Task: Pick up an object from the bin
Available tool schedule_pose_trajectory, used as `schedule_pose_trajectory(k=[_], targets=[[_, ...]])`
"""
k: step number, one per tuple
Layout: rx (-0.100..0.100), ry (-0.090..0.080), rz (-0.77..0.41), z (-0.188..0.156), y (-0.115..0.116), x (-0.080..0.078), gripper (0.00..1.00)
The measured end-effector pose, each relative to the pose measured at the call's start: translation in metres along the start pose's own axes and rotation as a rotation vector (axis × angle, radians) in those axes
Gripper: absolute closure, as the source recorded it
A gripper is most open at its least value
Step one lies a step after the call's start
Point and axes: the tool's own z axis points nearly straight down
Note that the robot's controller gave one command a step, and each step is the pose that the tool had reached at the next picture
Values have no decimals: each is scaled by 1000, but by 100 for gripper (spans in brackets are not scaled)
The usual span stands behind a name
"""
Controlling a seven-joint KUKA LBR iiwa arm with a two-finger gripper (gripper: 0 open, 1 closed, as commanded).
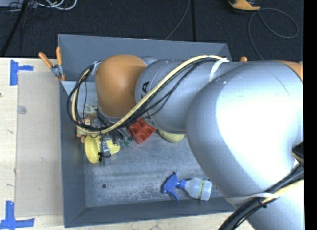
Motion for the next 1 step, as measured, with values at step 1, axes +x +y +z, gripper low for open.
schedule_pose_trajectory(k=[1], targets=[[0,0,1,0,0,0,100]])
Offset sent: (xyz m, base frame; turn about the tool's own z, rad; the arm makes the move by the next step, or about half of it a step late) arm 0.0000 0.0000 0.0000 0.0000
